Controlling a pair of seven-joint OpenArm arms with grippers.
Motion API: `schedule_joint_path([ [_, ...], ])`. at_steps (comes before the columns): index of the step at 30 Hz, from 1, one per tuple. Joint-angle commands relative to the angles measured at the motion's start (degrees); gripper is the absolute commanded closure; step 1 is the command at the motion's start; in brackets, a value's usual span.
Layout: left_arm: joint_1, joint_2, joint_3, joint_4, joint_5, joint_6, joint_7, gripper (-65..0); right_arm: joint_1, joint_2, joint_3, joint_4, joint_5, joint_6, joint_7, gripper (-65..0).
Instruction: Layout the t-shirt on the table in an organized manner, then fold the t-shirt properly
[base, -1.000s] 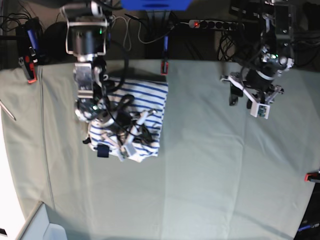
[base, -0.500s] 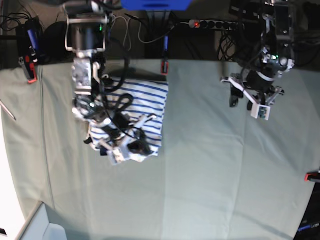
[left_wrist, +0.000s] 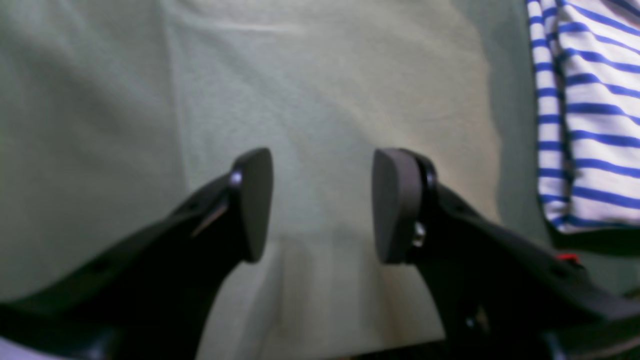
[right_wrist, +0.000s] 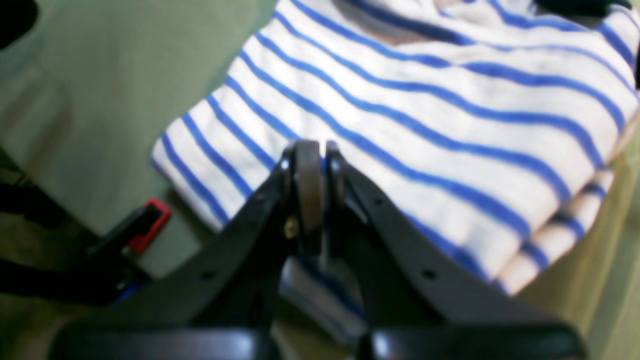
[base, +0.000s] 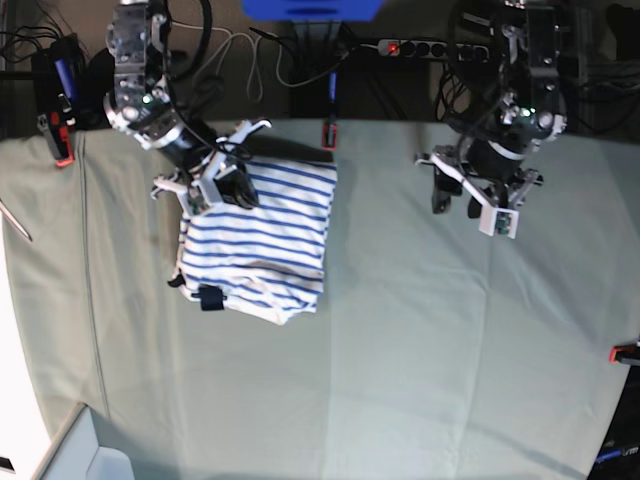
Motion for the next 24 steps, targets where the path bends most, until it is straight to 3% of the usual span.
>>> schedule_joint_path([
  [1,-0.2,-0.4,-0.2,0.9,-0.6,0.2,-1.2,-31.1,0.0,0.4,1.6,0.8,0.8,0.6,1.8,0.0],
  [5,-0.2,-0.4,1.0,0.9,-0.6,0.2,-1.2,-31.1,0.1,0.4,6.0,-1.4,0.9,0.6,3.2,0.0],
  [12,-0.7,-0.5,5.4,0.9,-0.6,0.3,-1.2,-31.2,-0.7,0.5,7.6,-1.0,0.9,0.6,3.2,0.0],
  [22,0.9,-1.0,6.8,2.1,-0.6,0.4,-1.1,-30.5,-9.8,-3.1,10.5,18.2,0.9,0.6,2.9,0.0],
  [24,2.9,-1.7,4.6,3.9,-0.6,0.2,-0.3,-24.9,-11.2,-4.5,13.6,18.8,0.9,0.6,2.7,0.0],
])
